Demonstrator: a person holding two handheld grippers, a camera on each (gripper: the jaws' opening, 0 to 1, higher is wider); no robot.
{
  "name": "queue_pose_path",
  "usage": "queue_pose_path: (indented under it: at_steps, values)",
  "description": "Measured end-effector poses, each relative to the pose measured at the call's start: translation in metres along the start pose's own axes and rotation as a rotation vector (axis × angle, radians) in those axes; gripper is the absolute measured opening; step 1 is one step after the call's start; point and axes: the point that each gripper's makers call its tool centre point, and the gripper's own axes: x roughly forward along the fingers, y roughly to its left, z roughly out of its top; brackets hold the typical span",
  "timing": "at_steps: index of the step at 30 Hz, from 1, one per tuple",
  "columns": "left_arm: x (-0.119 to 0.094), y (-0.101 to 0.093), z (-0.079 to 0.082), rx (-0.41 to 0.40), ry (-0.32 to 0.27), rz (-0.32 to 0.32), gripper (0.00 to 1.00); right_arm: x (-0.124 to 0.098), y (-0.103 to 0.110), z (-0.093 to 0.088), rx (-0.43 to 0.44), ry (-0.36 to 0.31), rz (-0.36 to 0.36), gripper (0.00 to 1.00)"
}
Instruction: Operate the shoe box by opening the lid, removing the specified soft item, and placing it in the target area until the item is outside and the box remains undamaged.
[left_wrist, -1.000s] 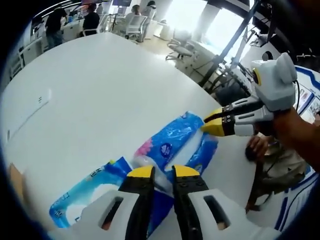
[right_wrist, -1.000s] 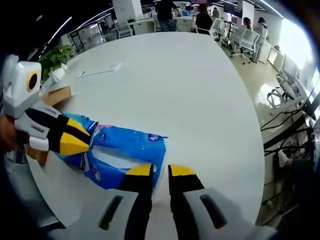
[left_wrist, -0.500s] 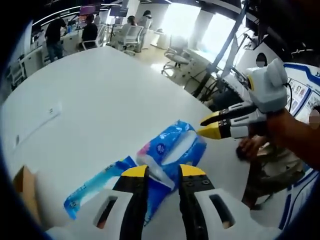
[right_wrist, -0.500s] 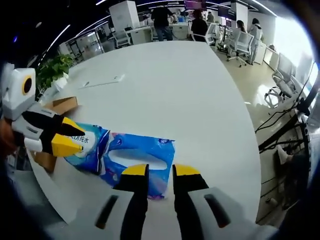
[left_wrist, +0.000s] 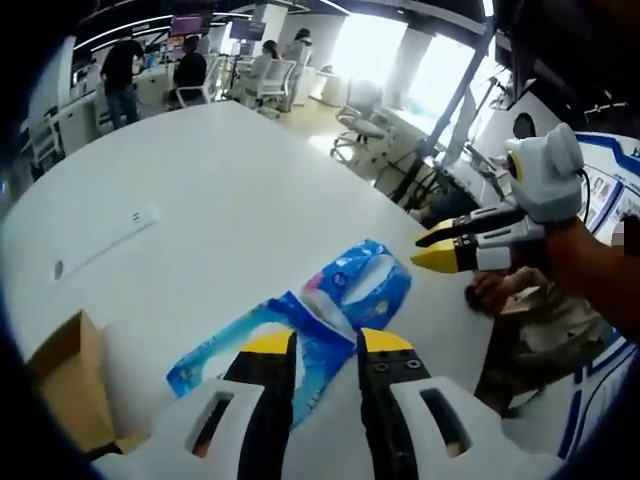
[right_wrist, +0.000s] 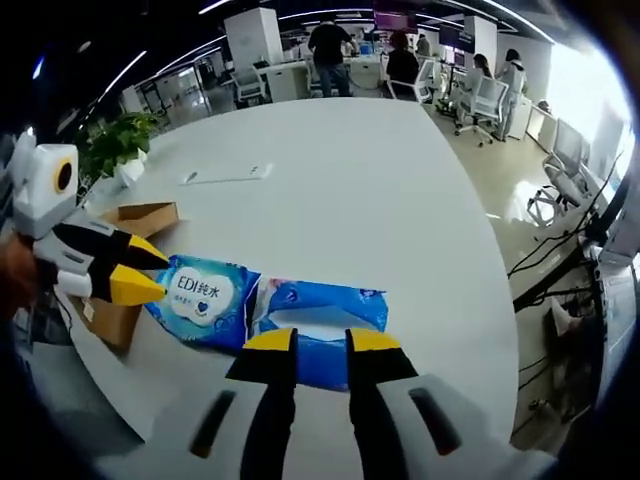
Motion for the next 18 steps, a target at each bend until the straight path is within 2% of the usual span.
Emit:
queue_pose_path:
  at_steps: [7, 18]
  values:
    - [-0.034, 0.015, -0.015, -0.023, -0.013, 0.023, 0.22, -0.003, 0.042, -0.007, -0.025, 0.015, 0.019, 0.17]
    - [-0.094, 0.042, -0.043, -0.053, -0.045, 0.07, 0.24, -0.018, 0.101, 0.01, -0.075, -0.009, 0.037, 0.17]
